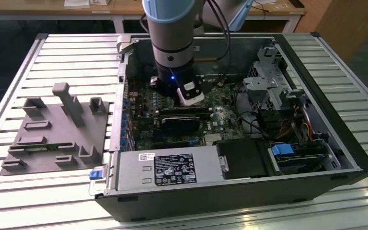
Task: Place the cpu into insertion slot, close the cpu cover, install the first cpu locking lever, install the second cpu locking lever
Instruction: 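Install the second cpu locking lever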
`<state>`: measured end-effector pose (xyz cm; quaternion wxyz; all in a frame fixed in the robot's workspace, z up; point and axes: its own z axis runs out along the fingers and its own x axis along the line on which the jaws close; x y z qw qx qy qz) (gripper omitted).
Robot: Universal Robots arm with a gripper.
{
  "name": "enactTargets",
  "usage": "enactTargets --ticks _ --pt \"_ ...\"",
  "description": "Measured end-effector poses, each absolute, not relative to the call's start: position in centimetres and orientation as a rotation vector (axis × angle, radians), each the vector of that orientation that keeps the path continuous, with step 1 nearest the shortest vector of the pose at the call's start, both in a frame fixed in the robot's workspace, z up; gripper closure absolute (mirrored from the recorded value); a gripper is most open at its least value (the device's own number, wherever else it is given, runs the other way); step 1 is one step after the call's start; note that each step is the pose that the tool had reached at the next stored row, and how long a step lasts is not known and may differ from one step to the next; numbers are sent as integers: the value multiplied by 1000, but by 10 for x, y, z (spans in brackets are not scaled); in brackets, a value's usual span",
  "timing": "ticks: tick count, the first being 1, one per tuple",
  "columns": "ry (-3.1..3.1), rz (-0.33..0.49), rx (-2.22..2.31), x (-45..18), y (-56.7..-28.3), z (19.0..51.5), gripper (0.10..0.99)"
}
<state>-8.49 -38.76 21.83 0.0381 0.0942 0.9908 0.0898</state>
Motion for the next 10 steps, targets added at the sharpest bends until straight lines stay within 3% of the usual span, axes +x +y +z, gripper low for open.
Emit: enactTargets --ticks 10 --pt "3040 275 288 -92 -388 209 984"
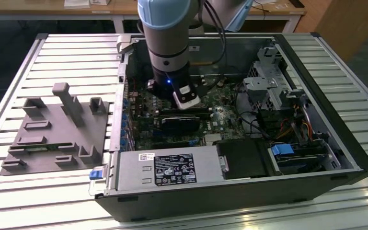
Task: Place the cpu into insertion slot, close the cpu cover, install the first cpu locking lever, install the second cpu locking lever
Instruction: 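Install the second cpu locking lever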
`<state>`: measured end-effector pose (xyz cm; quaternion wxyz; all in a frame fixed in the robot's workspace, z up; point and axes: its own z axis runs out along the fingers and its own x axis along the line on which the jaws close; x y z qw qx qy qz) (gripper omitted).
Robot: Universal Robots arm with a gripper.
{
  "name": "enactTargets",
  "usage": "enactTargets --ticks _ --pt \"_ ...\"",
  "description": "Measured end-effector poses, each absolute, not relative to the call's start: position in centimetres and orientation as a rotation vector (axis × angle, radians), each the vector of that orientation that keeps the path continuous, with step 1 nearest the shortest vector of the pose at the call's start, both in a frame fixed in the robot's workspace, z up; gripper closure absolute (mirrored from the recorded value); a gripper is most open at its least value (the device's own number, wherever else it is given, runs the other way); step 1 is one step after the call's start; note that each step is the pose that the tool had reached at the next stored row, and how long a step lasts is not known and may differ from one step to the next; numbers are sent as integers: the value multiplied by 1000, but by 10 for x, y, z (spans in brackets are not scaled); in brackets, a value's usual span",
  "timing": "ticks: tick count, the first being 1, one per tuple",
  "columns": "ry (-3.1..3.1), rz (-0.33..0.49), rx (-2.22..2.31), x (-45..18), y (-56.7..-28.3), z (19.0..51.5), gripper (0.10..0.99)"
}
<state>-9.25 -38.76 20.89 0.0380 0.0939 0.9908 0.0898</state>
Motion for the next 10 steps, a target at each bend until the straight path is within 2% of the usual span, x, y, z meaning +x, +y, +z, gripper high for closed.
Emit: enactTargets --ticks 6,10 --pt "3040 279 283 -95 -388 206 984" --pt "3040 316 276 -95 -388 205 984"
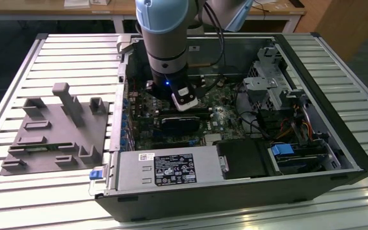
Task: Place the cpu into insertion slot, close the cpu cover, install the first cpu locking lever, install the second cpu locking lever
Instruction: 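Install the second cpu locking lever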
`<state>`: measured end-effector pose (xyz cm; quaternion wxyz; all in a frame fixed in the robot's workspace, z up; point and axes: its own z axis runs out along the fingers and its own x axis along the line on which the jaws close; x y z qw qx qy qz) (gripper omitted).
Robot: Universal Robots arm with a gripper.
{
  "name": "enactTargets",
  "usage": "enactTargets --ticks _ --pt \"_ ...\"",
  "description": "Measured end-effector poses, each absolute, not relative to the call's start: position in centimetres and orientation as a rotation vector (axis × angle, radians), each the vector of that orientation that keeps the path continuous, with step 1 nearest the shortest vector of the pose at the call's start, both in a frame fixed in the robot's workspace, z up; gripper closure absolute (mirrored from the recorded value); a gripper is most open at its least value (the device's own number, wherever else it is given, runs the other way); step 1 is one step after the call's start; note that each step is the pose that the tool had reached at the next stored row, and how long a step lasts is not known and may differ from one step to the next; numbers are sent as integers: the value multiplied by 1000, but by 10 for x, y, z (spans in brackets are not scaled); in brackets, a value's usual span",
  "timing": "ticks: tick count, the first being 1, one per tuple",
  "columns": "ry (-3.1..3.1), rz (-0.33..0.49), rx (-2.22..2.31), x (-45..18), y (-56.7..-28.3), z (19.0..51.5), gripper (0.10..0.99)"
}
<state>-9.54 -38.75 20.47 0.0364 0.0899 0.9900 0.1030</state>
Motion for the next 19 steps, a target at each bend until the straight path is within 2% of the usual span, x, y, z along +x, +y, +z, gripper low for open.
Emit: enactTargets --ticks 19 --pt "3045 348 232 -96 -386 203 984"
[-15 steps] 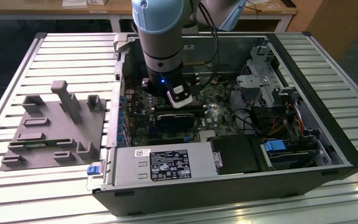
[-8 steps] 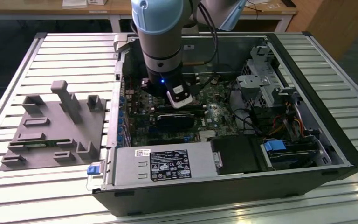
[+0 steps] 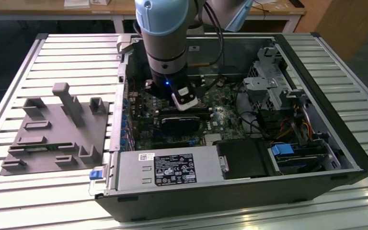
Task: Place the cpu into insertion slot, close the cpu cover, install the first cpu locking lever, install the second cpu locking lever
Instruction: 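Install the second cpu locking lever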
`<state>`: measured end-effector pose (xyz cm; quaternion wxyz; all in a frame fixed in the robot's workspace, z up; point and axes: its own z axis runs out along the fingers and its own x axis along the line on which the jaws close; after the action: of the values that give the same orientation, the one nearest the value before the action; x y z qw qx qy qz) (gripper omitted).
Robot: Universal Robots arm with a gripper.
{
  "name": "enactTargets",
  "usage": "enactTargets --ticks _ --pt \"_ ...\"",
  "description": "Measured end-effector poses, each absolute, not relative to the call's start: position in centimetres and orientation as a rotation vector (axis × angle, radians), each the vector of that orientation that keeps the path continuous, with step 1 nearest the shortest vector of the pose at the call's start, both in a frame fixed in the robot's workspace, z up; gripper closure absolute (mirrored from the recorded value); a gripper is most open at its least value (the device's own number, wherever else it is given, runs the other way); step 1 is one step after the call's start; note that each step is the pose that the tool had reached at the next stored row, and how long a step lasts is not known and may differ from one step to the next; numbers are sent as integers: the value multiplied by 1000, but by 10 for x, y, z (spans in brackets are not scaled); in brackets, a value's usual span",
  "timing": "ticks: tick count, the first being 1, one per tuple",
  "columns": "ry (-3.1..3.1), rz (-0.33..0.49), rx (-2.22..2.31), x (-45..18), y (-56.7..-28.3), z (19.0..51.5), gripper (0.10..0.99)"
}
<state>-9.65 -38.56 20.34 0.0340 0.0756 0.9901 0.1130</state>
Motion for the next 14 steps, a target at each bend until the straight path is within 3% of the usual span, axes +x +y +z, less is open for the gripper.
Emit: enactTargets --ticks 14 --pt "3046 348 225 -96 -385 209 984"
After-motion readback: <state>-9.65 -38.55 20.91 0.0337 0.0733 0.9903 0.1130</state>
